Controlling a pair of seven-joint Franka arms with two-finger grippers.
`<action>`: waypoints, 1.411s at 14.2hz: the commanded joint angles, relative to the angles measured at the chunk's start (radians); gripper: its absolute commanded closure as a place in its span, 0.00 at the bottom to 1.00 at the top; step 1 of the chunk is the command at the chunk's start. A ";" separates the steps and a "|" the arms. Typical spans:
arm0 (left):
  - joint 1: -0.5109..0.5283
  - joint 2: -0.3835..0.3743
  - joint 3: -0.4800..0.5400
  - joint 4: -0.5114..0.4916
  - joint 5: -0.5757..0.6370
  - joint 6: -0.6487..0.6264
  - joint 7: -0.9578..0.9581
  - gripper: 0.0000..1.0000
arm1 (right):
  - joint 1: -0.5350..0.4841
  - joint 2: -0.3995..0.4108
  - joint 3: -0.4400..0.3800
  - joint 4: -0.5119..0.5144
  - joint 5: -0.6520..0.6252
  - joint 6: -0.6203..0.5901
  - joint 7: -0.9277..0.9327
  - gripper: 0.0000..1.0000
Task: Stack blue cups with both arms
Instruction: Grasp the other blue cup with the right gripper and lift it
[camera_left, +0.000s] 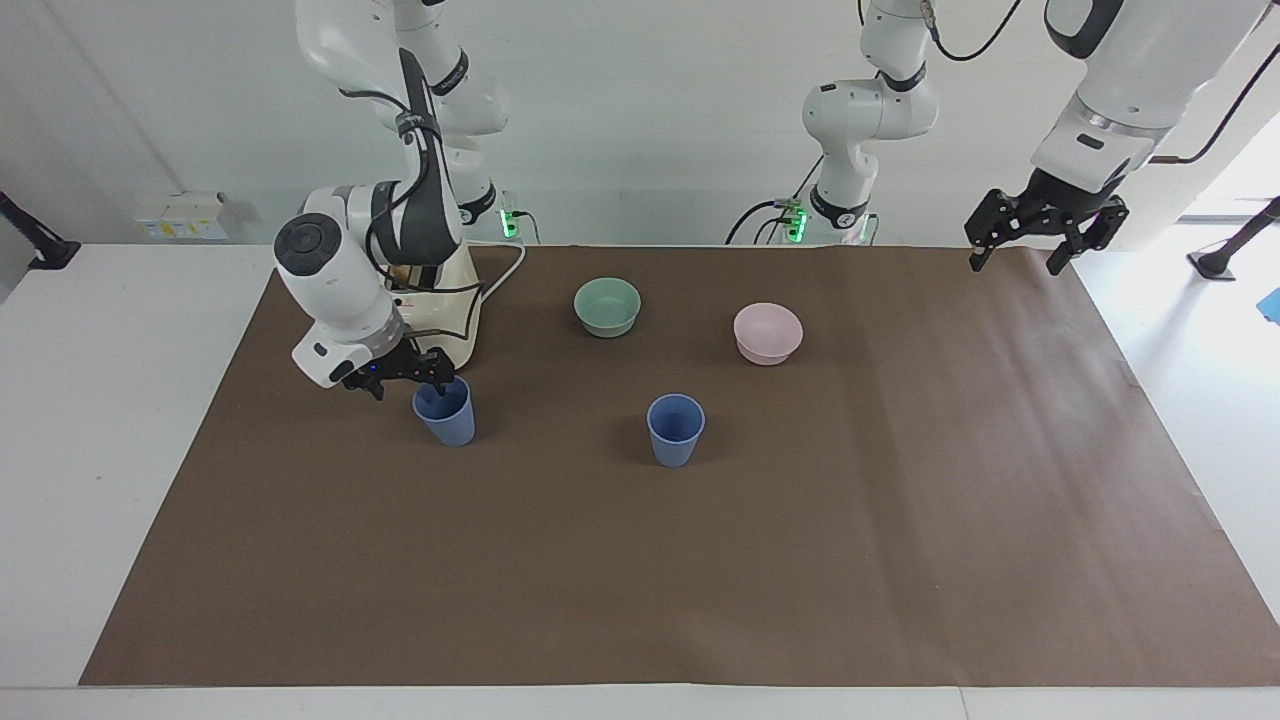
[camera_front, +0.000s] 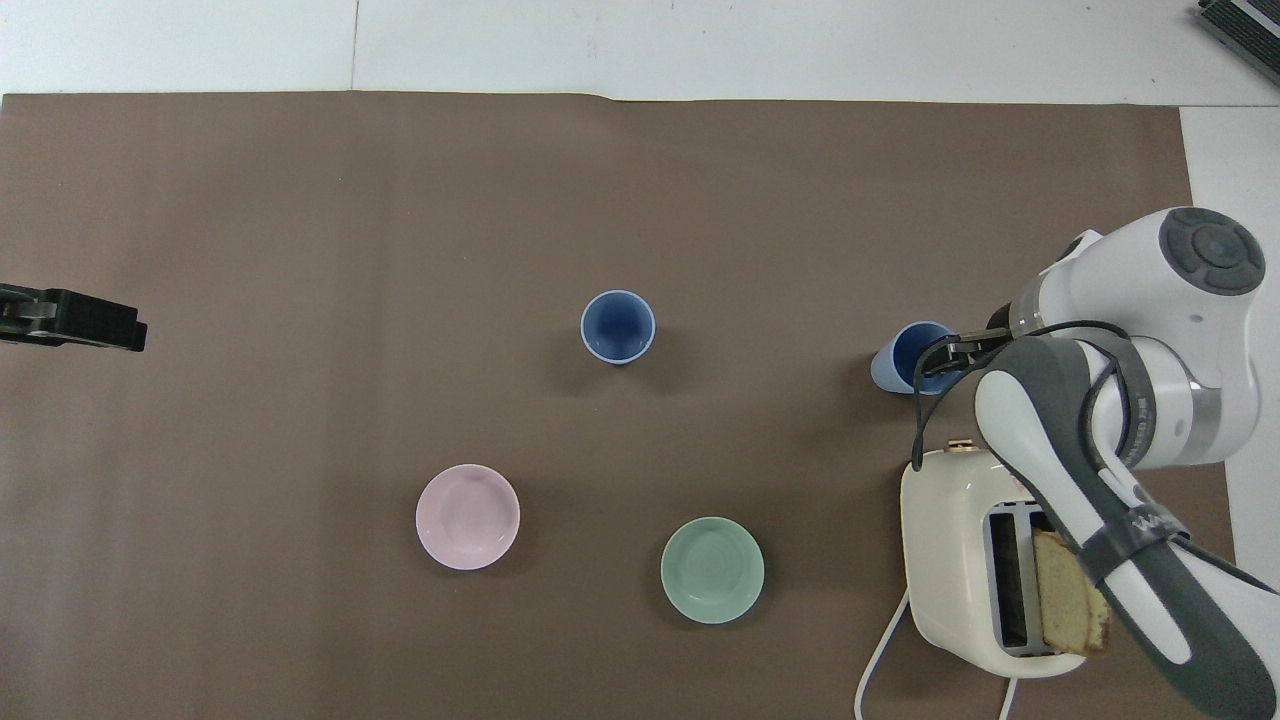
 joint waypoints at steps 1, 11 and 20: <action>0.007 0.009 -0.004 0.051 -0.019 -0.058 -0.004 0.00 | -0.002 0.028 0.001 -0.013 0.022 0.054 -0.021 0.00; 0.004 -0.025 -0.009 0.063 -0.028 -0.115 -0.026 0.00 | 0.004 0.032 0.016 0.020 0.028 0.014 0.016 1.00; 0.003 -0.042 -0.009 0.036 -0.028 -0.127 -0.026 0.00 | 0.105 0.060 0.177 0.286 0.045 -0.089 0.587 1.00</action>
